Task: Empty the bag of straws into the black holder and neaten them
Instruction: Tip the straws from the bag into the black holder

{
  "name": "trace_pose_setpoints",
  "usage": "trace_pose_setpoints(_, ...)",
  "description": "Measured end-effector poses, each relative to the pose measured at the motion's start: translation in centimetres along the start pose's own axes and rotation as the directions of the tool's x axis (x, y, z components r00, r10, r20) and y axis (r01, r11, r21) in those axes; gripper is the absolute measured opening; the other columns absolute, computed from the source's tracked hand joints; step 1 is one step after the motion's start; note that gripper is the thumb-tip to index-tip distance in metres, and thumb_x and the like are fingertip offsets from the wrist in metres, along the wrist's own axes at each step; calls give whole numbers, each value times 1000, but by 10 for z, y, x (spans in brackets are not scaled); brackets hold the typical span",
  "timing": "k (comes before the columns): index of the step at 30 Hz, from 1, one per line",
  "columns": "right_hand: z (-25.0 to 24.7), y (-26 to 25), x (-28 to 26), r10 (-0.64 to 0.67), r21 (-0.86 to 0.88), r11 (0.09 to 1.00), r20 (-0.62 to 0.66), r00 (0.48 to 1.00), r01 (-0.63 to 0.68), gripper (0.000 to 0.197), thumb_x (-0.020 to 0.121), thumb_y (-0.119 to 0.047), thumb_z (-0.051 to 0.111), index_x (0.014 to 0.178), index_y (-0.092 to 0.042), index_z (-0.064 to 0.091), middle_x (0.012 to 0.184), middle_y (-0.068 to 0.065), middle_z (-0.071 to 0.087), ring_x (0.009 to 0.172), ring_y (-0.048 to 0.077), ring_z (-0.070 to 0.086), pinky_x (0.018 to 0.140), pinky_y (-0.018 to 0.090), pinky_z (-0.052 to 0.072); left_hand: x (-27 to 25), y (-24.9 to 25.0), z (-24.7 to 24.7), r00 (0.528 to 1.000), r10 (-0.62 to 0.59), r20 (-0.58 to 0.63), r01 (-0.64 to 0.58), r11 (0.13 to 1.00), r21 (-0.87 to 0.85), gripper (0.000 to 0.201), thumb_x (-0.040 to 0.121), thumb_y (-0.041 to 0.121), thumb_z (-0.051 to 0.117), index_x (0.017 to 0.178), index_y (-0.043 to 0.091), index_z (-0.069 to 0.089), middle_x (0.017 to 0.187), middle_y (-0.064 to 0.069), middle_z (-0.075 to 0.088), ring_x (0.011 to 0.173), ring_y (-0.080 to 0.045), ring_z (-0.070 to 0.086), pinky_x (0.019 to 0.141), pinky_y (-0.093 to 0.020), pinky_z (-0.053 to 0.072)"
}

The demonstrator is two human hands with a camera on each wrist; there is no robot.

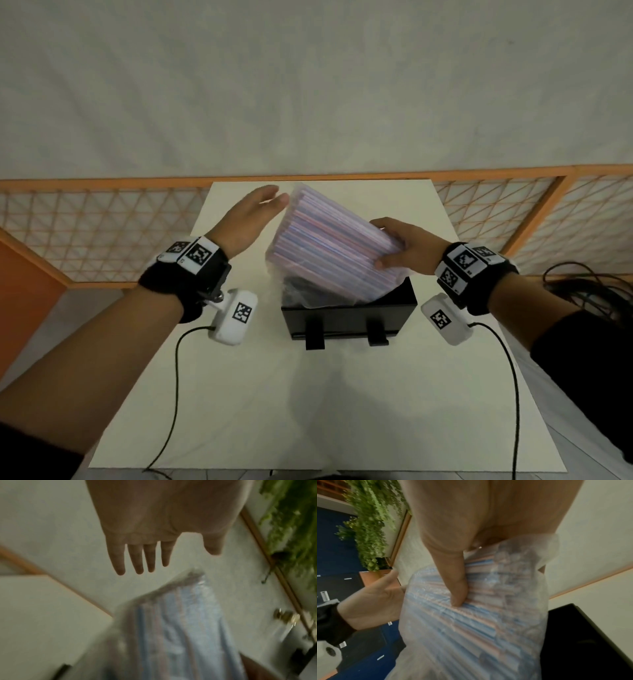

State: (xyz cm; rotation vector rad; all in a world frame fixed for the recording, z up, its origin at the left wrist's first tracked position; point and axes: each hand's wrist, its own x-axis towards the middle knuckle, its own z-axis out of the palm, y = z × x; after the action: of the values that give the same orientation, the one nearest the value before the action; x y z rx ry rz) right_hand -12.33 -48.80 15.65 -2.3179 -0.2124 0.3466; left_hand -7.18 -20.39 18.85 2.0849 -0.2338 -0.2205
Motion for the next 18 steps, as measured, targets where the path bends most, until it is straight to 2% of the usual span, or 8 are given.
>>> trace_pose_setpoints(2, 2, -1, 3, -10, 0, 1000, -6, 1000, 10, 60, 75, -16, 76, 124, -29, 45, 121, 4, 60, 112, 25, 56, 103, 48, 42, 4, 3, 6, 992, 101, 69, -97, 993, -71, 33, 91, 41, 56, 120, 27, 58, 119, 12, 62, 110, -2, 57, 99, -27, 42)
trace_pose_setpoints(4, -3, -3, 4, -12, -21, 1000, -16, 1000, 12, 60, 75, -16, 76, 126, -26, 46, 120, 4, 60, 112, 24, 56, 103, 45, 42, 8, 8, 10, 982, 181, 51, -174, 977, -126, 18, 88, 33, 62, 104, 24, 66, 99, 12, 70, 94, -2, 64, 87, -23, 48)
trace_pose_setpoints(7, -18, -5, 0, -4, -22, 1000, -35, 999, 3, 61, 74, -18, 77, 126, -27, 46, 120, 2, 61, 110, 23, 57, 101, 39, 43, 18, 14, 10, 985, 172, -33, -174, 952, -252, 12, 83, 27, 70, 95, 25, 70, 98, 3, 72, 94, -13, 67, 89, -32, 52)
trace_pose_setpoints(10, -19, -1, -3, 50, -114, 992, -34, 998, -53, 64, 73, -24, 77, 128, -30, 45, 117, -2, 58, 108, 21, 55, 98, 35, 43, 27, 15, 14, 993, 116, 18, -108, 962, -251, 12, 77, 18, 76, 86, 24, 71, 87, 4, 71, 86, -14, 66, 92, -34, 51)
trace_pose_setpoints(12, -12, 5, -4, 86, -116, 989, -36, 996, -89, 55, 75, -27, 76, 123, -32, 50, 113, -5, 57, 105, 17, 57, 94, 30, 44, 29, 13, 19, 996, 83, 45, -75, 983, -168, 13, 76, 18, 77, 87, 15, 72, 82, 5, 68, 78, -7, 63, 89, -29, 50)
trace_pose_setpoints(15, -9, 12, -4, 59, -65, 995, -143, 988, -69, 17, 81, -20, 69, 94, -29, 64, 95, -3, 67, 92, 15, 64, 85, 23, 47, 31, 10, 25, 996, 86, 23, -83, 992, -99, 26, 80, 22, 73, 101, 6, 72, 86, 3, 68, 64, 7, 57, 71, -13, 46)
trace_pose_setpoints(16, -9, 11, -6, 62, -81, 994, -177, 982, -77, 10, 83, -17, 67, 86, -26, 66, 87, -3, 68, 83, 12, 63, 78, 20, 45, 32, 11, 27, 996, 90, 17, -88, 991, -99, 27, 82, 21, 71, 104, 6, 71, 90, 0, 70, 64, 8, 58, 68, -9, 45)
trace_pose_setpoints(18, -9, 11, -6, 47, -69, 995, -245, 968, -66, 7, 82, -18, 67, 84, -25, 67, 82, -5, 66, 76, 2, 59, 71, 16, 41, 33, 16, 30, 995, 102, 20, -100, 990, -102, 28, 86, 22, 66, 109, 6, 69, 105, -5, 71, 77, 2, 62, 74, -11, 47)
